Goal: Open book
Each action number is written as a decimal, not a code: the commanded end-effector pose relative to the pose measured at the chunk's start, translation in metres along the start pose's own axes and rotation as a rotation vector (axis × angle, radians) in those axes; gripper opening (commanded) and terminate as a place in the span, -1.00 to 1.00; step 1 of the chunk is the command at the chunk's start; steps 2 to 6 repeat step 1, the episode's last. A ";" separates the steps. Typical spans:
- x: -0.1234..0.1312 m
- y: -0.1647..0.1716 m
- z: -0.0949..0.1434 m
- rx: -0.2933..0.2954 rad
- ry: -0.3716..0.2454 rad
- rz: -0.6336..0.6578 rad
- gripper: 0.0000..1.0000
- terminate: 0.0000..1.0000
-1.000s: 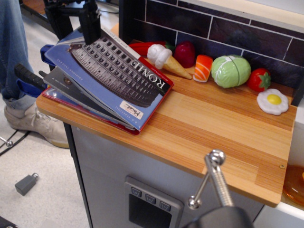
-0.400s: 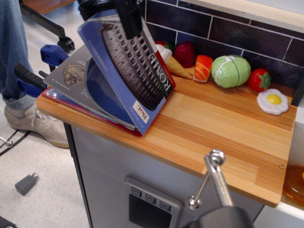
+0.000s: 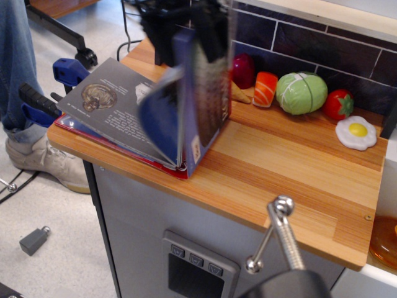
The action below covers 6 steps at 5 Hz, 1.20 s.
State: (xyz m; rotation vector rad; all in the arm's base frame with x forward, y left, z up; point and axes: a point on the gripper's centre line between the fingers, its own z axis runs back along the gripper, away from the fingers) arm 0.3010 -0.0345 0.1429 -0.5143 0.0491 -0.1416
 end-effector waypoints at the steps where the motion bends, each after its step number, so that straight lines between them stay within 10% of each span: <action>1: 0.019 -0.046 0.010 -0.041 -0.044 -0.006 1.00 1.00; 6: 0.019 -0.046 0.010 -0.041 -0.044 -0.006 1.00 1.00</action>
